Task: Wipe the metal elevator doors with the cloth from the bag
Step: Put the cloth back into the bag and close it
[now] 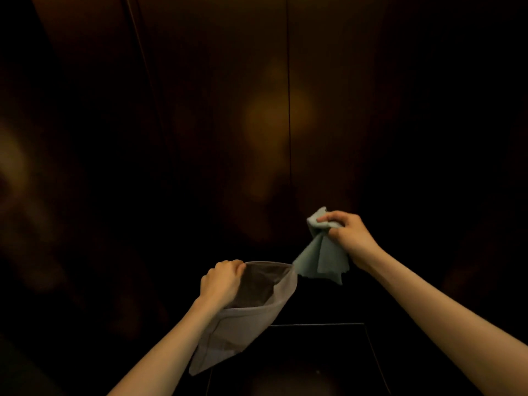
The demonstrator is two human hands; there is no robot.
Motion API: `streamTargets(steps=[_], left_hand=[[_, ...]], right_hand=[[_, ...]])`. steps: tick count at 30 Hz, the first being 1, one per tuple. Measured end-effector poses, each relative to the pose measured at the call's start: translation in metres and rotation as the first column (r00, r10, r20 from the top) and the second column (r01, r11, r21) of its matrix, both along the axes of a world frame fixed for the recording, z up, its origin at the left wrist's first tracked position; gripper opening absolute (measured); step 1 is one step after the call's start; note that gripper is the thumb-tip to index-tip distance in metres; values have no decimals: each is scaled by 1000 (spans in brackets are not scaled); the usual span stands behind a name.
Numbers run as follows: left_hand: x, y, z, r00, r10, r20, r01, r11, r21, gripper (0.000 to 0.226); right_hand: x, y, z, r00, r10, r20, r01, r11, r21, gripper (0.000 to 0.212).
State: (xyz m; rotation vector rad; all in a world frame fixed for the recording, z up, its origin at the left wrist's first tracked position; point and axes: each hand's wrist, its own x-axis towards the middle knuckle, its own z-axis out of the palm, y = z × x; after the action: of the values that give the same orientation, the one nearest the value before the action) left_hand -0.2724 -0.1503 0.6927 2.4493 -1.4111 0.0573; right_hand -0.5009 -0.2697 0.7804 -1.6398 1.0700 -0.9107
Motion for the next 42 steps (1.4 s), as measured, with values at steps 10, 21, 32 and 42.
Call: streamTargets(steps=[10,21,32,42], left_hand=[[-9,-16,18,828,-120,-547,36,986,-162,36],[-33,-9,48,474,-330,-816,-35,919,-392,30],[-36,5,61,592,-349,-727,7,904,-428,25],[-17,23,42,713,-251,-655,107,962,-252,30]], right_hand=[[38,22,-6,912,-76,403,31,993,116,38],[36,32,-47,957,235,-172,-244,969,-35,23],[15,30,-35,911,39,-411,-244,854,-460,24],[30,-4,-70,769,46,-638,-243,944,-225,40]])
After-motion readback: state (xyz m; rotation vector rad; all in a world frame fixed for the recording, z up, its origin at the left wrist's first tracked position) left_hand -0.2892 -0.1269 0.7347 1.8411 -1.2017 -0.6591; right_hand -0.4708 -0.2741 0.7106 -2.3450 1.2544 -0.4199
